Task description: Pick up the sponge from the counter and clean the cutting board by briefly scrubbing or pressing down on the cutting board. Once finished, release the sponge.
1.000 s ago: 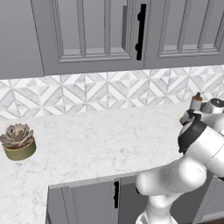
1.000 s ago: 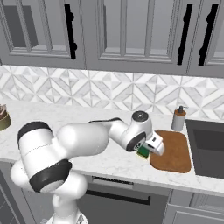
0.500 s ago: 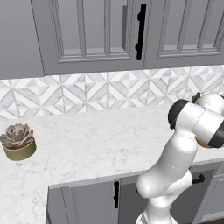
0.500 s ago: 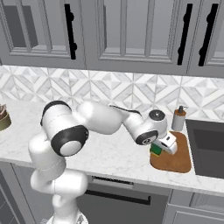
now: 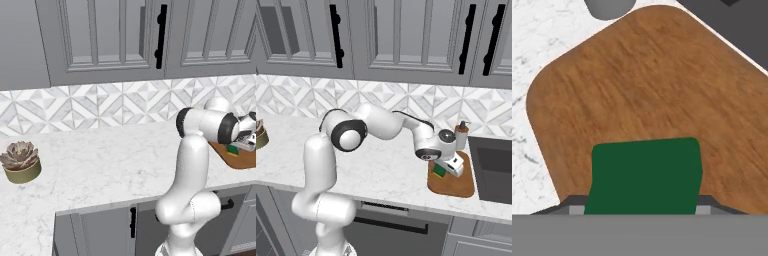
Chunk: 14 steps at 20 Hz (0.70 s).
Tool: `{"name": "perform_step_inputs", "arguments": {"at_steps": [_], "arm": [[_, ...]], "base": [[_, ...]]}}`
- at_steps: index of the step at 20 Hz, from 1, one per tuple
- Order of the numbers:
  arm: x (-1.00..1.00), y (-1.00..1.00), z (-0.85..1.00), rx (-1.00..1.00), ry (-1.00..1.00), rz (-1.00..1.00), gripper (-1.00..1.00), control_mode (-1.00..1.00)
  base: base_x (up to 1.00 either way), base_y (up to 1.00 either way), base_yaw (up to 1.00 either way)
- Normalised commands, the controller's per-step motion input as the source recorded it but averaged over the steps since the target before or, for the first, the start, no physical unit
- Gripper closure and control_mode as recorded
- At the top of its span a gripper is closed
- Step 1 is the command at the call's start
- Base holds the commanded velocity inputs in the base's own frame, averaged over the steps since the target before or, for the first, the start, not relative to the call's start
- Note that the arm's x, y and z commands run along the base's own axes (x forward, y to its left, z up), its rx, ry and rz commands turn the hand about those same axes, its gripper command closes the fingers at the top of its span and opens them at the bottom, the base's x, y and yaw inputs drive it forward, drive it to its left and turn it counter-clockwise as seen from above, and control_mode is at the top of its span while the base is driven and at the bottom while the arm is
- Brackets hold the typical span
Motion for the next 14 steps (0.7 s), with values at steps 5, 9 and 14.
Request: {"name": "perform_step_inputs", "arguments": {"at_steps": [5, 9, 14], "arm": [[0.00, 0.00, -0.30, -0.01, -0.08, 0.00, 1.00, -1.00], [-0.02, 0.00, -0.30, -0.06, -0.08, 0.00, 1.00, -1.00], [-0.26, 0.00, -0.06, -0.06, -0.02, 0.00, 1.00, -1.00]], "base": [[0.00, 0.00, 0.00], [0.00, 0.00, 0.00], [0.00, 0.00, 0.00]]}}
